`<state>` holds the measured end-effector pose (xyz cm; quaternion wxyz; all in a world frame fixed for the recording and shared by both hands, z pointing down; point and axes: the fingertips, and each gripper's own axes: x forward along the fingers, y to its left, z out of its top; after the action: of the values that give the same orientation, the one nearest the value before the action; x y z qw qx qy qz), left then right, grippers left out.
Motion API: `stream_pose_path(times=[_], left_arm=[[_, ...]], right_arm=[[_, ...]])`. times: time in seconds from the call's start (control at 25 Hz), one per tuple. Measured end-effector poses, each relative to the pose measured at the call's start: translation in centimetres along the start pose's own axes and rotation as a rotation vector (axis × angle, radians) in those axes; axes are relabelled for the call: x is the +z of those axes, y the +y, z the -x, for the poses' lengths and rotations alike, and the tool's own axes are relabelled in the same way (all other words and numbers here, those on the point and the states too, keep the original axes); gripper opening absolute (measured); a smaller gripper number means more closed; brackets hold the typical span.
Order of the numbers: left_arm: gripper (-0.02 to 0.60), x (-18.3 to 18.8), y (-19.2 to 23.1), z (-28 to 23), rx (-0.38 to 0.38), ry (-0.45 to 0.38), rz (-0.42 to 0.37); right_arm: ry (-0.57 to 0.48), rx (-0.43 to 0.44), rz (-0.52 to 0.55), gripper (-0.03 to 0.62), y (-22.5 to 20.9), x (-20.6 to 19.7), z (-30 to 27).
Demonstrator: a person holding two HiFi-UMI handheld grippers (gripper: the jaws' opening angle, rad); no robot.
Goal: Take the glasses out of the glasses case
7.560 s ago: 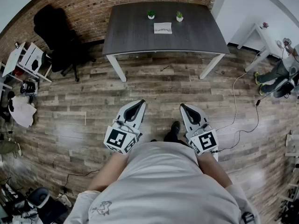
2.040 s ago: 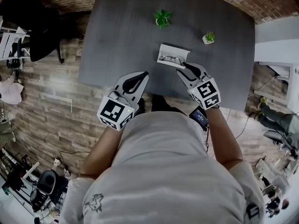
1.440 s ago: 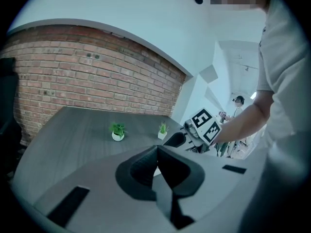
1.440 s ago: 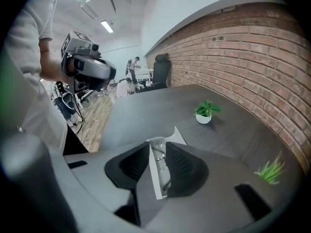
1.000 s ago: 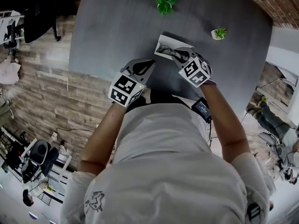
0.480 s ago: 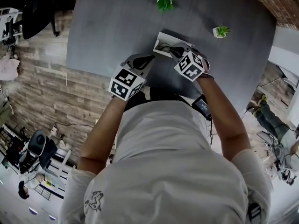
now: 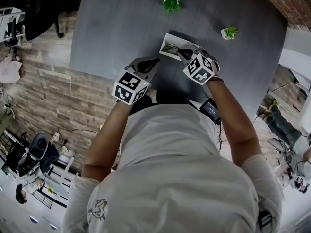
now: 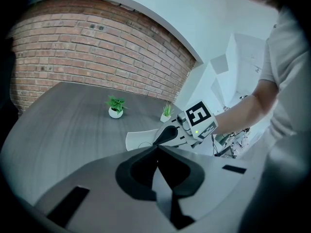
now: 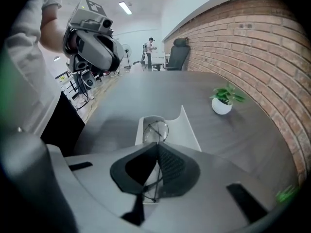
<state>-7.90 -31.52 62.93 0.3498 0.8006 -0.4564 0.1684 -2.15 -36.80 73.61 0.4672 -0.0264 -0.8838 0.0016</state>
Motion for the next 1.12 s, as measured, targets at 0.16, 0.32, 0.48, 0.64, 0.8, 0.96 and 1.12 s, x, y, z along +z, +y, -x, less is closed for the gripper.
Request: stream_pose_path(times=[0.16, 0.32, 0.48, 0.64, 0.8, 0.96, 1.12], left_arm=[[0.012, 0.4, -0.1, 0.7, 0.001, -0.009, -0.013], [0.012, 0.7, -0.6, 1.5, -0.004, -0.018, -0.037], [0.011, 1.1, -1.1, 2.3, -0.011, -0.030, -0.059], [0.011, 1.7, -1.6, 3.3, -0.018, -0.044, -0.086], [0.011, 2.6, -2.2, 4.5, -0.019, -0.075, -0.126], [0.011, 3.2, -2.7, 6.2, -0.029, -0.107, -0.165], [0.011, 3.4, -3.1, 7.9, -0.044, -0.127, -0.205]], right_arm=[[-0.019, -0.042, 0.014, 0.012, -0.6, 0.9, 1.1], [-0.039, -0.080, 0.009, 0.012, -0.9, 1.9, 2.4], [-0.069, -0.115, -0.016, 0.012, -0.8, 3.1, 4.0], [-0.099, -0.157, -0.034, 0.012, -0.6, 4.2, 5.9], [-0.135, -0.199, -0.080, 0.012, 0.0, 5.1, 7.9], [-0.176, -0.238, -0.117, 0.012, 1.4, 6.3, 9.8], [-0.227, -0.283, -0.162, 0.012, 2.7, 8.2, 12.1]])
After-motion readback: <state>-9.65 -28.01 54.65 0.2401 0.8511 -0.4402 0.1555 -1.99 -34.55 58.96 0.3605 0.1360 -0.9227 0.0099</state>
